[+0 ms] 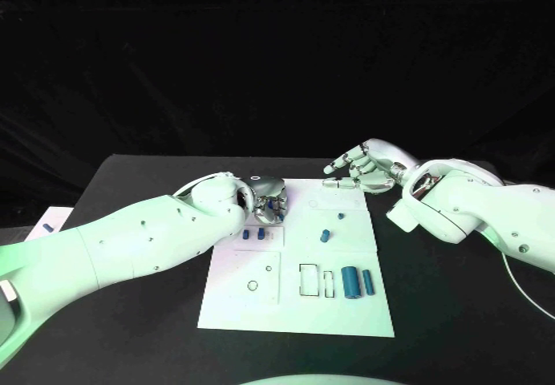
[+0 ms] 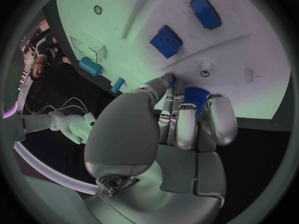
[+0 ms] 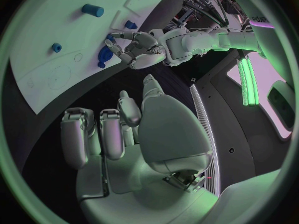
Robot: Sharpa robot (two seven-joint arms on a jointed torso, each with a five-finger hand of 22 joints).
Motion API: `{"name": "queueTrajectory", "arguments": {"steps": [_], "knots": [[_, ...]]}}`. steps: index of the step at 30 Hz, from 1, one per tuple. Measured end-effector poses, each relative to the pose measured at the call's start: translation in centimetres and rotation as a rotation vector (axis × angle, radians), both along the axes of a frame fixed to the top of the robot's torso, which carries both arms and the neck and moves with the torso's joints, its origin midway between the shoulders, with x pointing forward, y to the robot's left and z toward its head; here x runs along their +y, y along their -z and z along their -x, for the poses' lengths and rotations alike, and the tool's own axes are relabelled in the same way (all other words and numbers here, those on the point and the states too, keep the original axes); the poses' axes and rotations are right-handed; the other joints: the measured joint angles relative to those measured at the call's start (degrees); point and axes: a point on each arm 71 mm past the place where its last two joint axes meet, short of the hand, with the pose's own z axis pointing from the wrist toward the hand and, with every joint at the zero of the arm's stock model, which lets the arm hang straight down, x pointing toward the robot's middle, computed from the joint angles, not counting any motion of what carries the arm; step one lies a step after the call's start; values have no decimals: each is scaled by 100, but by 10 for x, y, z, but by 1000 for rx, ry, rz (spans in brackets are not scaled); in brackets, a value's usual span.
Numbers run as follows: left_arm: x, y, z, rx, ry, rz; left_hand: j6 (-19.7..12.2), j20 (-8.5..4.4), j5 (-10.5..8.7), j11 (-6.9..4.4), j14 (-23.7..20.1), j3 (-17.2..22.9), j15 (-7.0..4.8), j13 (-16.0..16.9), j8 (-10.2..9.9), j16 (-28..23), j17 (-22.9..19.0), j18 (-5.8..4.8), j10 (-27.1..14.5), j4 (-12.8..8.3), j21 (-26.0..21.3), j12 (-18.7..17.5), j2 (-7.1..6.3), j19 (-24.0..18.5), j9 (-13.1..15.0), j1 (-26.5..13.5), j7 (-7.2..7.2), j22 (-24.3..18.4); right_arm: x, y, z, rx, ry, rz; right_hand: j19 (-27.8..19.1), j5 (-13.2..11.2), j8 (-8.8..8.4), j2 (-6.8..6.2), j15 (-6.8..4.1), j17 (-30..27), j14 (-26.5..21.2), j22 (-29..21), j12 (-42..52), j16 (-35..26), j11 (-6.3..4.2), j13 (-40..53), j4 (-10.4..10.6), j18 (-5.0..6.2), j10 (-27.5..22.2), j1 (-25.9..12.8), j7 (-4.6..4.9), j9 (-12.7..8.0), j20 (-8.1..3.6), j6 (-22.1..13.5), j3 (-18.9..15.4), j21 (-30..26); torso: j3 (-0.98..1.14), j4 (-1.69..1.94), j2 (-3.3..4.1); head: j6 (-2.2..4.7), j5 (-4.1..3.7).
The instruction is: Assemble the parts on the task board
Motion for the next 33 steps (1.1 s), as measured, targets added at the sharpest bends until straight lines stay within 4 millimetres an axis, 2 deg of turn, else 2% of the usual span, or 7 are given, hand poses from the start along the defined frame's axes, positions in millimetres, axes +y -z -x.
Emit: {"name": "queueTrajectory", "arguments": {"steps": [15,24,31,33], "knots": [[8,1,4,-3,-5,31,69,0,-1,13,0,191,0,-61,-90,0,-70,4,69,-112,26,-252,27,0,-68,-33,31,7,0,0,0,0,0,0,0,0,0,0,0,-1,0,-1,0,0,0,2,0,0,0,0,0,1,0,0,0,0,2,-1,-3,29,1],[25,-18,12,-26,-24,129,48,0,-1,33,0,217,0,-67,-97,0,-72,6,90,-105,60,-295,29,0,-84,-78,53,12,-2,0,0,0,3,1,0,0,0,0,0,-1,0,-2,0,0,0,1,0,0,0,0,0,4,0,0,0,0,2,10,-12,60,7],[49,-27,15,-25,-61,170,48,21,-1,33,0,232,0,-67,-98,0,-71,7,89,-121,60,-296,5,20,-88,-102,53,12,-3,0,0,0,5,2,0,0,0,0,0,-2,0,-2,0,0,0,1,0,0,0,0,0,4,0,0,0,0,0,21,-13,76,21],[55,-27,15,-20,-75,172,59,21,-1,33,0,232,1,-67,-98,0,-78,-53,89,-121,84,-296,-1,20,-88,-107,63,12,-3,0,0,0,6,2,0,0,0,0,0,-2,0,-2,0,0,0,1,0,0,0,0,0,3,0,0,0,0,-1,26,-15,77,22]]}}
